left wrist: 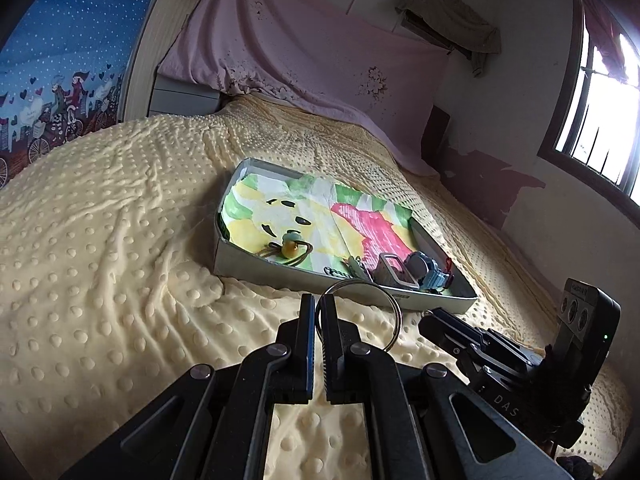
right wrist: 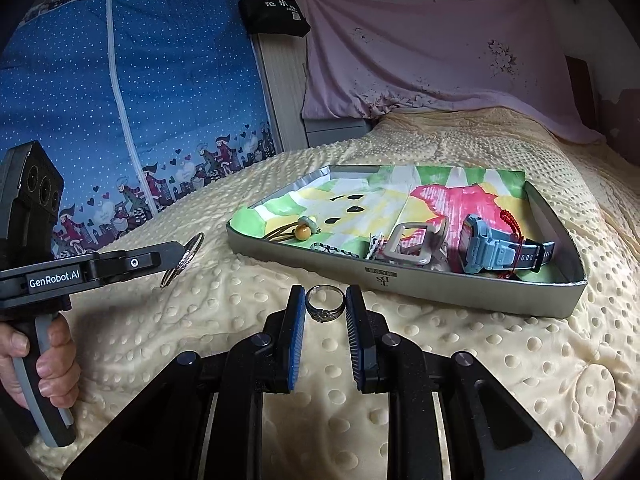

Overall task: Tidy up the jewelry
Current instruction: 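Carry the hoops and ring into the grey tray and open both tools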

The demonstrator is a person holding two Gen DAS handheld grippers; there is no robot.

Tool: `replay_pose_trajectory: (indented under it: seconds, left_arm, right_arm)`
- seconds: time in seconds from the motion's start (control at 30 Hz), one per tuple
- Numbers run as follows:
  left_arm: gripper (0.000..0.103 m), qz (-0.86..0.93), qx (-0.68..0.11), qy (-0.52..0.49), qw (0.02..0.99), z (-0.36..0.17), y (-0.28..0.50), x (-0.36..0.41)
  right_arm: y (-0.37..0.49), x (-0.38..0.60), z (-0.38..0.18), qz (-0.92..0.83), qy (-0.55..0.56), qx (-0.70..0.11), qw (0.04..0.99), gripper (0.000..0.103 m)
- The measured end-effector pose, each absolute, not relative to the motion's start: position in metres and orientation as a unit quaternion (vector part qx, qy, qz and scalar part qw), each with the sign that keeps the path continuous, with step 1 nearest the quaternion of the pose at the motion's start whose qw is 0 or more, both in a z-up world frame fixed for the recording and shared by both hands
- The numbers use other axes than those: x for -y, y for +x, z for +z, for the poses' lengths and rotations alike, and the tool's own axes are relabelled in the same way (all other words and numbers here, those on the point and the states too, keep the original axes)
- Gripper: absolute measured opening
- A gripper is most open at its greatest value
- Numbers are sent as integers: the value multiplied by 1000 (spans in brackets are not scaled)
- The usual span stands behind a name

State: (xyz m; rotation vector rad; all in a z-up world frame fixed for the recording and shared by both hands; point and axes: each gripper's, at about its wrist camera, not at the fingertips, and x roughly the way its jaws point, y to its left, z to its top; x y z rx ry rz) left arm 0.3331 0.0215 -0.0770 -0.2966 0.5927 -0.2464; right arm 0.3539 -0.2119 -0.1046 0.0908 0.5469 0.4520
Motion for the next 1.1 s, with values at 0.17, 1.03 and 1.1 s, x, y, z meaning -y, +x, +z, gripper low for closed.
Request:
replay_pose_trajectory:
  seconds: [0.17,1.03,1.1]
  left_arm:
    - [3,-76,-274,-124,951,-69,369,-20]
    - [3,-46,-336,-125,932,-99,431,-25]
    - [3,-48,-336,-124,933,-100,430,-25]
  right_arm:
    - [379,212,-95,201,55,-258,943,18]
    - [447,167,-113,190,25,-332,924,18]
    - [447,168,-114,189,26,-332,924,18]
